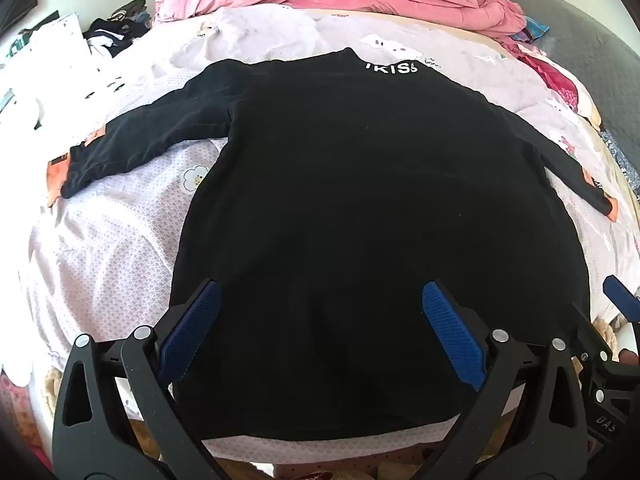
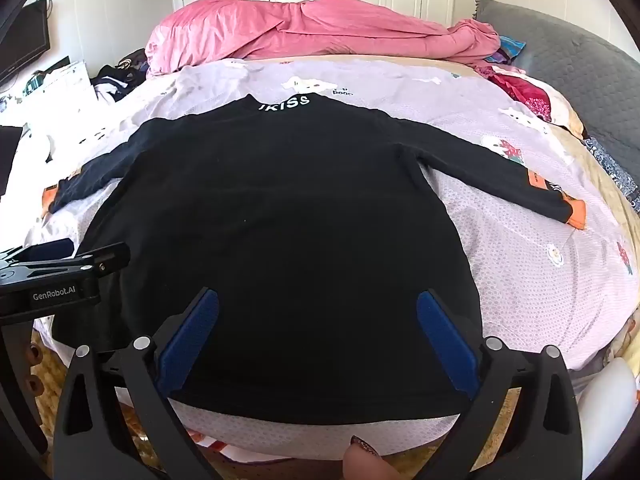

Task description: Fold small clothes

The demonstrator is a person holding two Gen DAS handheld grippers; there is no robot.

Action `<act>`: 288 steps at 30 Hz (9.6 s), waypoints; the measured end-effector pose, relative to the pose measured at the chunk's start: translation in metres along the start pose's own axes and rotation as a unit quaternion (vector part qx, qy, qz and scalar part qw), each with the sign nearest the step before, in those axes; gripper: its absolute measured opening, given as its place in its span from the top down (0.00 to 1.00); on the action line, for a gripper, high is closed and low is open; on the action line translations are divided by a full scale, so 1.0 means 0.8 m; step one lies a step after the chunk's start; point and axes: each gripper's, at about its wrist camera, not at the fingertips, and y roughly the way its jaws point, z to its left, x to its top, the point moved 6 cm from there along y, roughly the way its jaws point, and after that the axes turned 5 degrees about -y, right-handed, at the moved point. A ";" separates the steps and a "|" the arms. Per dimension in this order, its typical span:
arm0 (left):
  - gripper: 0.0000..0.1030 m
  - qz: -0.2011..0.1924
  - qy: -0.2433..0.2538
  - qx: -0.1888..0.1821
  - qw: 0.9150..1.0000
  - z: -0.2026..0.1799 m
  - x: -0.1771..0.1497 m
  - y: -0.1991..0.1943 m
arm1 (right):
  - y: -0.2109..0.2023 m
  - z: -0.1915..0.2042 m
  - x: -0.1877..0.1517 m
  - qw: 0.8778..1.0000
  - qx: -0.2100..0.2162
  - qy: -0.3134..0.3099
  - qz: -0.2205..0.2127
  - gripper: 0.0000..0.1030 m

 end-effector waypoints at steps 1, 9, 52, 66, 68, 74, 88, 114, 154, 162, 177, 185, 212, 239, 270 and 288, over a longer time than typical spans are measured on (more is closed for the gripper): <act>0.08 -0.001 0.001 0.000 1.000 0.000 0.000 0.000 | 0.000 -0.001 0.000 1.000 0.001 0.003 -0.003 0.04; 0.08 -0.007 0.000 -0.007 1.000 -0.005 0.003 -0.001 | 0.001 -0.002 0.010 1.000 -0.006 0.007 0.005 0.04; 0.08 -0.003 0.006 -0.020 1.000 -0.010 0.004 0.001 | 0.007 -0.004 0.004 1.000 -0.002 0.017 0.010 0.04; 0.08 -0.001 0.007 -0.022 1.000 -0.014 0.007 0.003 | 0.005 -0.010 0.007 1.000 0.000 0.018 0.008 0.04; 0.08 -0.002 0.007 -0.023 1.000 -0.014 0.008 0.003 | 0.005 -0.011 0.008 1.000 0.000 0.020 0.007 0.04; 0.08 -0.002 0.007 -0.023 1.000 -0.018 0.016 0.008 | 0.007 -0.014 0.011 1.000 0.000 0.027 0.006 0.04; 0.08 -0.001 0.014 -0.029 0.999 -0.040 0.036 0.020 | 0.020 -0.035 0.020 0.999 -0.010 0.046 0.009 0.04; 0.08 0.014 0.030 -0.058 0.998 -0.109 0.087 0.066 | 0.053 -0.173 0.046 0.986 -0.080 0.148 0.009 0.04; 0.08 0.011 -0.021 -0.053 0.998 -0.102 0.181 0.119 | 0.157 -0.462 0.029 0.859 -0.119 0.499 0.007 0.08; 0.08 0.005 -0.047 -0.062 0.997 -0.093 0.205 0.130 | 0.158 -0.487 0.032 0.850 -0.147 0.505 -0.014 0.59; 0.08 -0.006 -0.071 -0.075 0.995 -0.068 0.205 0.109 | 0.102 -0.389 0.127 0.911 -0.037 0.376 -0.164 0.89; 0.08 -0.020 -0.077 -0.082 0.993 -0.049 0.211 0.088 | 0.082 -0.291 0.190 0.944 0.033 0.274 -0.183 0.89; 0.08 -0.026 -0.169 -0.088 0.981 0.059 0.227 0.088 | 0.147 0.024 0.275 0.984 0.129 -0.014 -0.123 0.89; 0.35 0.063 -0.191 -0.196 0.960 -0.011 0.190 0.170 | 0.150 -0.023 0.245 0.986 0.145 0.037 -0.079 0.41; 0.95 -0.068 -0.162 -0.184 0.967 0.029 0.242 0.096 | 0.148 -0.184 0.253 0.974 0.076 0.200 -0.071 0.35; 0.87 -0.052 -0.143 -0.129 0.980 0.050 0.231 0.103 | 0.182 -0.083 0.238 0.998 0.050 0.034 -0.025 0.33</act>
